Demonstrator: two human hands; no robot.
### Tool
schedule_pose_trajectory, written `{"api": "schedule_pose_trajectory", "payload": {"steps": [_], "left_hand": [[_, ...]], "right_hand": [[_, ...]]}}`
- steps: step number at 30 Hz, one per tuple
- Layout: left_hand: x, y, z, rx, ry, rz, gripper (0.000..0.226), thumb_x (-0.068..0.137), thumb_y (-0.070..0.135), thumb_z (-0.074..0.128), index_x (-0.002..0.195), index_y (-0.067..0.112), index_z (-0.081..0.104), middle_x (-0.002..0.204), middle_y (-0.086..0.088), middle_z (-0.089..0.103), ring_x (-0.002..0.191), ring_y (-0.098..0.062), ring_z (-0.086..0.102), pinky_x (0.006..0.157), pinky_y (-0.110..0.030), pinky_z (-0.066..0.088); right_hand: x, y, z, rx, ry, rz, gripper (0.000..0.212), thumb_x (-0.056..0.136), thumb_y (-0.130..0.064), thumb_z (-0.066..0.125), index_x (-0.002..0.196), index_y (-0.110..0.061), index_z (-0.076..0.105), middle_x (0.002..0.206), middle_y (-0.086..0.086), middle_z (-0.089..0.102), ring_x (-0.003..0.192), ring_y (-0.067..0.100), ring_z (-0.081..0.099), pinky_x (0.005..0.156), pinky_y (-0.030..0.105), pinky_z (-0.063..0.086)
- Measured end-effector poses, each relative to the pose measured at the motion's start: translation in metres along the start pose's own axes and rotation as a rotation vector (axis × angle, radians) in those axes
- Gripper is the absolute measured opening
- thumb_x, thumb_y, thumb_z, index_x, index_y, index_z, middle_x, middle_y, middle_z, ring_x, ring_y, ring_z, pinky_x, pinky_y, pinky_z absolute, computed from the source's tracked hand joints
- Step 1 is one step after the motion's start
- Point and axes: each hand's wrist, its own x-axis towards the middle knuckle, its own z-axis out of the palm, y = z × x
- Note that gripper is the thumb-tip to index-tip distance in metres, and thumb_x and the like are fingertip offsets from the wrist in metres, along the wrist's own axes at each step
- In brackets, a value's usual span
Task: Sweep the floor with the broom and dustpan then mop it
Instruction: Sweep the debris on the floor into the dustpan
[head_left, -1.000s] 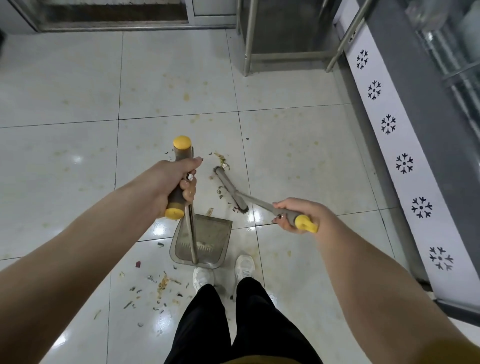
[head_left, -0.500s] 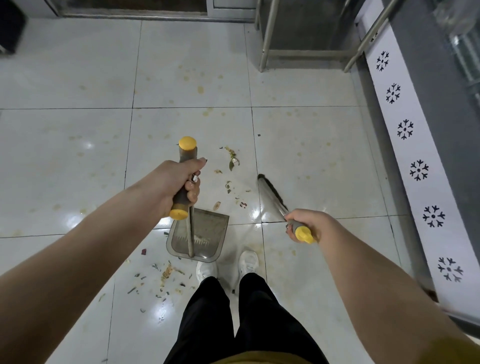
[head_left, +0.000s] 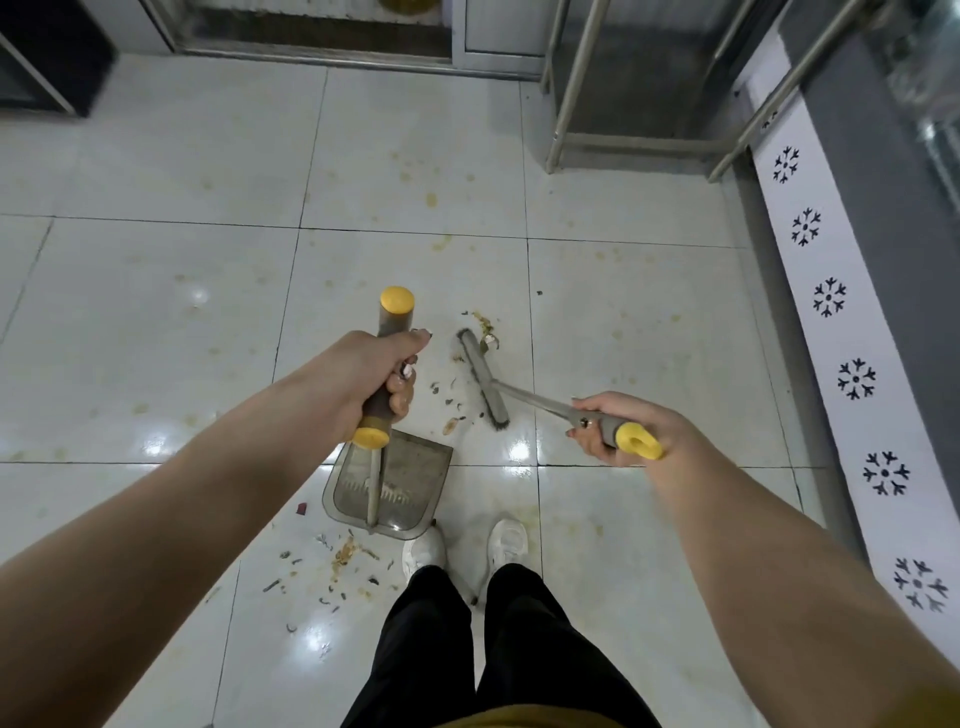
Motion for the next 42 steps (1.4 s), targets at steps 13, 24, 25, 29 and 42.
{"api": "schedule_pose_trajectory", "payload": {"steps": [13, 24, 25, 29, 42], "left_hand": [[0.005, -0.001, -0.038, -0.078, 0.032, 0.016, 0.037, 0.091, 0.026, 0.061, 0.064, 0.012, 0.040, 0.039, 0.002, 0.036, 0.026, -0.007, 0.032, 0.033, -0.010, 0.031], [0.005, 0.016, -0.064, -0.115, 0.020, 0.025, 0.036, 0.091, 0.025, 0.062, 0.065, 0.012, 0.040, 0.035, 0.003, 0.034, 0.025, -0.008, 0.031, 0.034, -0.009, 0.031], [0.005, 0.018, -0.068, -0.124, 0.021, 0.023, 0.036, 0.091, 0.025, 0.062, 0.065, 0.012, 0.040, 0.035, 0.003, 0.034, 0.025, -0.007, 0.031, 0.033, -0.009, 0.030], [0.009, 0.028, -0.078, -0.180, -0.005, 0.023, 0.032, 0.091, 0.025, 0.062, 0.068, 0.012, 0.042, 0.042, 0.002, 0.034, 0.026, -0.007, 0.030, 0.032, -0.010, 0.030], [0.056, 0.074, -0.062, -0.209, 0.053, 0.008, 0.037, 0.090, 0.027, 0.062, 0.064, 0.013, 0.040, 0.046, 0.001, 0.034, 0.027, -0.007, 0.031, 0.033, -0.010, 0.029]], "right_hand": [[0.032, 0.030, 0.046, -0.140, 0.181, 0.067, 0.017, 0.091, -0.015, 0.057, 0.084, -0.008, 0.044, 0.052, 0.008, 0.051, 0.027, 0.016, 0.048, 0.032, 0.020, 0.045], [0.006, -0.001, 0.097, -0.212, 0.032, 0.114, 0.026, 0.092, -0.023, 0.059, 0.093, 0.001, 0.048, 0.048, 0.009, 0.051, 0.032, 0.012, 0.051, 0.032, 0.017, 0.044], [0.004, -0.008, 0.095, -0.258, 0.036, 0.126, 0.030, 0.092, -0.027, 0.058, 0.094, 0.001, 0.049, 0.050, 0.008, 0.052, 0.031, 0.011, 0.051, 0.031, 0.017, 0.043], [-0.005, -0.039, 0.093, -0.406, 0.079, 0.094, 0.038, 0.093, -0.037, 0.055, 0.088, 0.001, 0.051, 0.049, 0.005, 0.052, 0.028, 0.006, 0.047, 0.029, 0.014, 0.040], [0.043, -0.149, 0.112, -0.330, 0.212, -0.120, 0.019, 0.094, -0.022, 0.056, 0.096, -0.005, 0.047, 0.076, 0.009, 0.047, 0.024, 0.015, 0.049, 0.030, 0.017, 0.043]]}}
